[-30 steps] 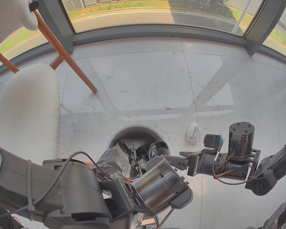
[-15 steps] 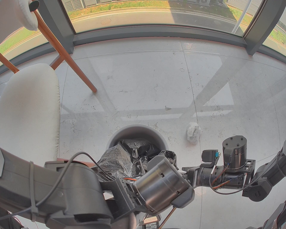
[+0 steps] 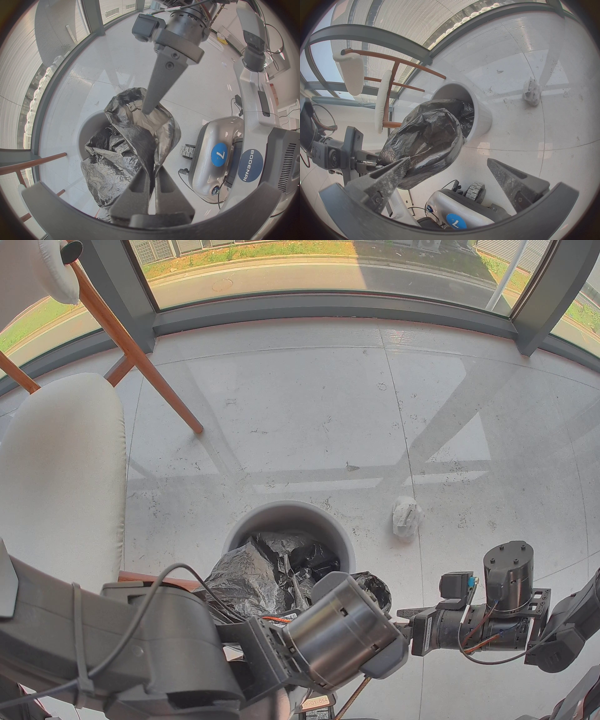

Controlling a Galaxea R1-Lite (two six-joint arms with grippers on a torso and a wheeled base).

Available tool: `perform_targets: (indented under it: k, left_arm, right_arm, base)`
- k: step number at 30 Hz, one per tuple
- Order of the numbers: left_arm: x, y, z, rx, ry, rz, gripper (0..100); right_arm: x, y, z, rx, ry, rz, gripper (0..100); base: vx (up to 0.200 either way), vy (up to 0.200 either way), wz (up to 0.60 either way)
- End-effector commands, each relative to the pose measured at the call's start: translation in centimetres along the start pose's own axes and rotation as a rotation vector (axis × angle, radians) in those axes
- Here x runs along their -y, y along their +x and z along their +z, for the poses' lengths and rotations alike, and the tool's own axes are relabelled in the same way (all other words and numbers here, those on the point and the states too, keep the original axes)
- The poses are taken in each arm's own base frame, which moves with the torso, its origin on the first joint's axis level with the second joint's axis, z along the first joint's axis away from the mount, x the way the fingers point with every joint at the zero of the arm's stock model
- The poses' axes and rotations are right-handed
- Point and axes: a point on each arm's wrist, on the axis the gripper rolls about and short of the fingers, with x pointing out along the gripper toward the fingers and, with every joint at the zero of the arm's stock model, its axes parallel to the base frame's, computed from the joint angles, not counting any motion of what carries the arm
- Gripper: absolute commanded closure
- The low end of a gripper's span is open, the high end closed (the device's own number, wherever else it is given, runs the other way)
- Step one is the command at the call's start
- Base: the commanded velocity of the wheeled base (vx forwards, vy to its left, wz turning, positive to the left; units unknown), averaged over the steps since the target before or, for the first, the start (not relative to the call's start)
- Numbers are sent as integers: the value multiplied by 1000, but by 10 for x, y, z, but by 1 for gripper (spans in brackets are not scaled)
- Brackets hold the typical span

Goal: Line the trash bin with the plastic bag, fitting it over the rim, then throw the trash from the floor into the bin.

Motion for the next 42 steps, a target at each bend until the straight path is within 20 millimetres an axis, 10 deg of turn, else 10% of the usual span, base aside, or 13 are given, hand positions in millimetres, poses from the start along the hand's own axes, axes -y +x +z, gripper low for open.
perform_targets:
  k: [1, 30, 31, 42]
  left_arm:
    - [1, 2, 0, -5, 6, -2, 100]
    - [1, 1, 2, -10, -33, 37, 100]
    - [1, 0, 2, -8, -38, 39, 100]
    - [1, 0, 2, -11, -45, 52, 100]
  right_arm:
    - [1, -8, 3, 25, 5, -1, 0]
    - [-11, 23, 12, -98, 263, -36, 0]
    - [-10, 24, 13, -95, 264, -37, 100]
    - [-18, 35, 21, -79, 246, -13, 100]
  base:
    - [0, 0, 0]
    - [0, 0, 0]
    - [0, 0, 0]
    - [0, 0, 0]
